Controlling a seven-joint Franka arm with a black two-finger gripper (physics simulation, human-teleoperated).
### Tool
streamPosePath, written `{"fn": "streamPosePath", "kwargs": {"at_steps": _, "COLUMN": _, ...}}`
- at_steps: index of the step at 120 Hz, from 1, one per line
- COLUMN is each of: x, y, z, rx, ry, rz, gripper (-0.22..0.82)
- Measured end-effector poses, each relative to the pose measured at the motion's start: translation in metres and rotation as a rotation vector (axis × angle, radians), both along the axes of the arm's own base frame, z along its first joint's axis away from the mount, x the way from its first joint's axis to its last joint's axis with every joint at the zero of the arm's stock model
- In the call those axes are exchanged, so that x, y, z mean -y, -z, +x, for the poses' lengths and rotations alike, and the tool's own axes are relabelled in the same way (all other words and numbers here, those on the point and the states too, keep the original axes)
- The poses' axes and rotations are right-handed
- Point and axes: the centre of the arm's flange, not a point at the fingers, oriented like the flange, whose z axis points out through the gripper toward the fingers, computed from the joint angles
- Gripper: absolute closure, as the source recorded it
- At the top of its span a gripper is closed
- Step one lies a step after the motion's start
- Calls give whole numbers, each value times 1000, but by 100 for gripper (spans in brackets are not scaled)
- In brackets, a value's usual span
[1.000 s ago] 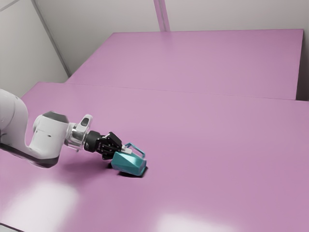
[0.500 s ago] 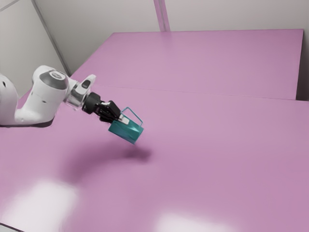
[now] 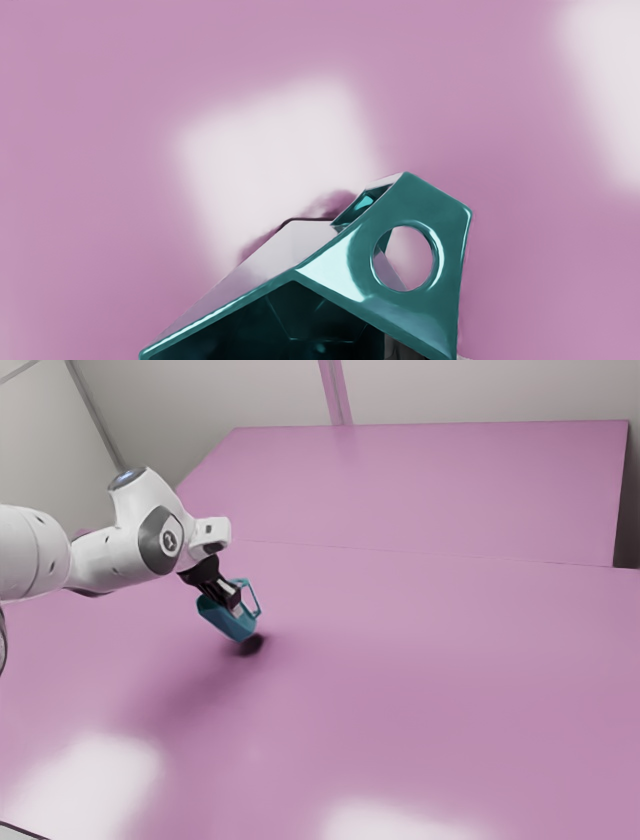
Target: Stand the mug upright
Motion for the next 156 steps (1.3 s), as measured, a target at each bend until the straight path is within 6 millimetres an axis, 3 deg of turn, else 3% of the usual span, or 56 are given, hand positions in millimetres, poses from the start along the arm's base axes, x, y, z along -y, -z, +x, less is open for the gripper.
{"fn": "streamPosePath", "kwargs": {"at_steps": 16, "x": -5, "y": -21, "z": 13, "rx": -44, "ry": 36, "rz": 103, "gripper": 79}}
{"fn": "streamPosePath", "kwargs": {"at_steps": 42, "x": -11, "y": 9, "z": 8, "rx": -192, "ry": -8, "rz": 140, "gripper": 79}}
{"fn": "streamPosePath", "kwargs": {"at_steps": 65, "x": -9, "y": 19, "z": 4, "rx": -238, "ry": -52, "rz": 141, "gripper": 78}}
{"fn": "streamPosePath", "kwargs": {"at_steps": 71, "x": -9, "y": 21, "z": 4, "rx": -245, "ry": -62, "rz": 140, "gripper": 72}}
{"fn": "streamPosePath", "kwargs": {"at_steps": 92, "x": -8, "y": 26, "z": 2, "rx": -264, "ry": -91, "rz": 137, "gripper": 36}}
{"fn": "streamPosePath", "kwargs": {"at_steps": 112, "x": -8, "y": 14, "z": 3, "rx": -248, "ry": -113, "rz": 132, "gripper": 18}}
{"fn": "streamPosePath", "kwargs": {"at_steps": 117, "x": -7, "y": -3, "z": 9, "rx": -218, "ry": -114, "rz": 132, "gripper": 15}}
{"fn": "streamPosePath", "kwargs": {"at_steps": 132, "x": -5, "y": -107, "z": 31, "rx": -98, "ry": -119, "rz": 133, "gripper": 9}}
{"fn": "streamPosePath", "kwargs": {"at_steps": 137, "x": -1, "y": -142, "z": 31, "rx": -71, "ry": -117, "rz": 131, "gripper": 8}}
{"fn": "streamPosePath", "kwargs": {"at_steps": 150, "x": 21, "y": -257, "z": 22, "rx": 13, "ry": -118, "rz": 135, "gripper": 6}}
{"fn": "streamPosePath", "kwargs": {"at_steps": 156, "x": 31, "y": -293, "z": 10, "rx": 22, "ry": -123, "rz": 129, "gripper": 5}}
